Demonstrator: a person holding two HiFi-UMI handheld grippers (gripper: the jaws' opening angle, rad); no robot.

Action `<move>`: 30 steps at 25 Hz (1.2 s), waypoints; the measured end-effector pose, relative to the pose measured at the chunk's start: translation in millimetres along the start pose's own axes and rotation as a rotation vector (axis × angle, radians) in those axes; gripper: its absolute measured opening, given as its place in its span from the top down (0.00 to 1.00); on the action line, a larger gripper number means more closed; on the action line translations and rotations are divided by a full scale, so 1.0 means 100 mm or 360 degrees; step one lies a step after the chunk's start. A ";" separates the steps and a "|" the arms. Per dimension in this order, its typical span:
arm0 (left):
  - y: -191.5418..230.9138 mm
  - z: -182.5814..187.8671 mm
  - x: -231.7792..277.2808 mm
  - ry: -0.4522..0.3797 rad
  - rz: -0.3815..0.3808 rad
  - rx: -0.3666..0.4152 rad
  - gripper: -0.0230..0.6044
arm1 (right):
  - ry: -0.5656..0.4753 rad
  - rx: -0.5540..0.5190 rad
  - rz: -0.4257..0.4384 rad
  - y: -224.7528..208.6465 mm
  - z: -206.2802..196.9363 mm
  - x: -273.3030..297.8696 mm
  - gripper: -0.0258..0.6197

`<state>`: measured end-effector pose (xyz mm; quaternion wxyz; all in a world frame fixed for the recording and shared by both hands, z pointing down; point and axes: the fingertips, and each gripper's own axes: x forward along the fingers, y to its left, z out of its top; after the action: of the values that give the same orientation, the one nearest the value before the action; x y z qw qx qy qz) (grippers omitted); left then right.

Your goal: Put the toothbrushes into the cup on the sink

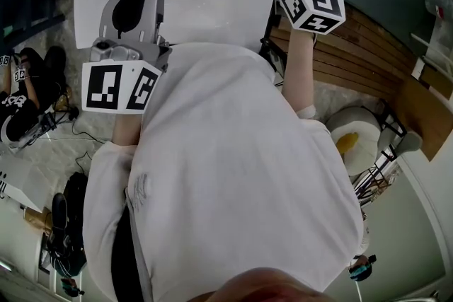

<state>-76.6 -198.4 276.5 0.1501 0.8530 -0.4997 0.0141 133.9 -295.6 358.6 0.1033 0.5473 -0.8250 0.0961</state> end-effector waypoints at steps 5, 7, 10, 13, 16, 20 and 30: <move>-0.06 0.01 -0.01 -0.0011 -0.0025 0.0011 0.97 | -0.0033 -0.0005 -0.0046 -0.05 0.16 -0.21 0.95; -0.09 0.02 -0.01 -0.0011 -0.0031 0.0015 0.97 | -0.0068 0.0035 -0.0069 -0.09 0.24 -0.30 0.95; -0.13 0.04 -0.01 -0.0021 -0.0045 0.0021 0.97 | -0.0147 0.0075 -0.0079 -0.11 0.44 -0.44 0.95; -0.14 0.05 -0.03 -0.0025 -0.0054 0.0024 0.97 | -0.0213 0.0080 -0.0093 -0.08 0.62 -0.59 0.95; -0.14 0.06 -0.03 -0.0032 -0.0058 0.0024 0.97 | -0.0288 0.0078 -0.0072 -0.01 0.80 -0.75 0.95; -0.23 0.09 -0.02 -0.0046 -0.0083 0.0033 0.97 | -0.0368 0.0065 -0.0045 0.07 1.02 -1.03 0.95; -0.35 0.12 -0.05 -0.0067 -0.0150 0.0052 0.97 | -0.0485 0.0177 -0.0066 0.20 1.12 -1.64 0.95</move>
<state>-51.0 -181.1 255.5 0.1262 0.8780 -0.4617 -0.0028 170.7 -173.4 204.9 -0.0516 0.5774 -0.8130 0.0552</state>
